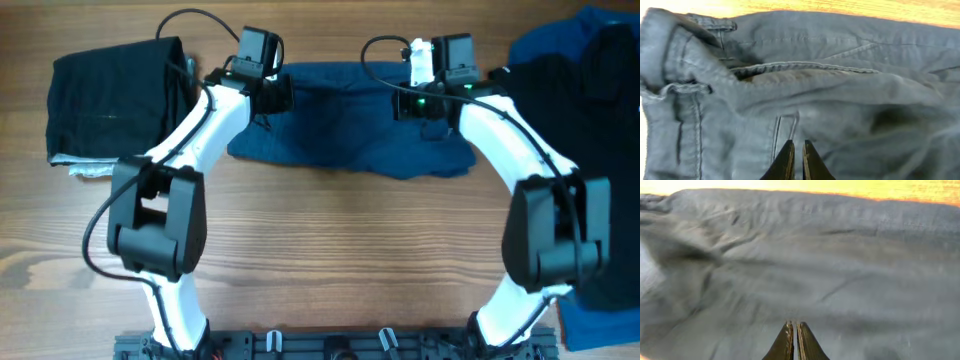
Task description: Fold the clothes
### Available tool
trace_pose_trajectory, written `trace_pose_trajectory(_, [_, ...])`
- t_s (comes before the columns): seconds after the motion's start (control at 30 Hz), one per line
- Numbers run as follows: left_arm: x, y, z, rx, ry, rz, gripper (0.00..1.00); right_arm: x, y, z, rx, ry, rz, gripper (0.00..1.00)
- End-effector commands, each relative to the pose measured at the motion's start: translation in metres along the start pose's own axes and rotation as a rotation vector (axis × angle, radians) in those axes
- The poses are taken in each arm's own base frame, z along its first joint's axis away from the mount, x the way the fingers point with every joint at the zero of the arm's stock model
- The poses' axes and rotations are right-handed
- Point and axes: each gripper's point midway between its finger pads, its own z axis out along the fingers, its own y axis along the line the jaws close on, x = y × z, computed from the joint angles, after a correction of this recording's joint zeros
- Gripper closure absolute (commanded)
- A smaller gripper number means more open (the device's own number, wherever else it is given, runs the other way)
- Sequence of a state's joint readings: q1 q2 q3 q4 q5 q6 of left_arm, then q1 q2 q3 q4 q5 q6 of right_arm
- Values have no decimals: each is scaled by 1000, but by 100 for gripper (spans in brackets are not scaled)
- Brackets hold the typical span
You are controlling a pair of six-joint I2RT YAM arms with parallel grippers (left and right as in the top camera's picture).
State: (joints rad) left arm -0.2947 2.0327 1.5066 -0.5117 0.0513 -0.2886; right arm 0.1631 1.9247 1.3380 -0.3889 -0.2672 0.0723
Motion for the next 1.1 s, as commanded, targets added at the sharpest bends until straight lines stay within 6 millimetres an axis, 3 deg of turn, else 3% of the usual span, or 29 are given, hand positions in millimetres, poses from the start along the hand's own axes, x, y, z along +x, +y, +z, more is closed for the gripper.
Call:
trace_pose_trajectory(0.0, [-1, 6, 19, -2, 2, 14, 92, 13, -19, 35, 46, 25, 45, 96])
trace_pose_trajectory(0.1, [-7, 17, 37, -5, -23, -3, 93, 14, -26, 62, 43, 0, 40, 96])
trace_pose_trajectory(0.2, [-14, 28, 57, -5, -58, -19, 95, -4, -31, 84, 39, -105, 9, 96])
trace_pose_trajectory(0.37, [-22, 45, 88, -7, -113, -40, 96, -31, -57, 85, 177, -242, -2, 96])
trace_pose_trajectory(0.57, [-12, 55, 116, -21, -108, -43, 96, -19, -70, 96, 230, -217, 8, 96])
trace_pose_trajectory(0.7, [-43, 55, 100, -43, -210, -19, 96, 0, -93, 110, 319, -177, 26, 93])
trace_pose_trajectory(0.83, [-69, 55, 73, -44, -272, -2, 96, -3, -113, 103, 368, -192, 50, 94])
trace_pose_trajectory(0.93, [-93, 56, 38, -82, -348, -9, 96, -20, -110, 89, 332, -237, 54, 96])
trace_pose_trajectory(1.07, [-129, 70, -21, -178, -485, -43, 96, -65, -106, 42, 336, -364, 52, 89])
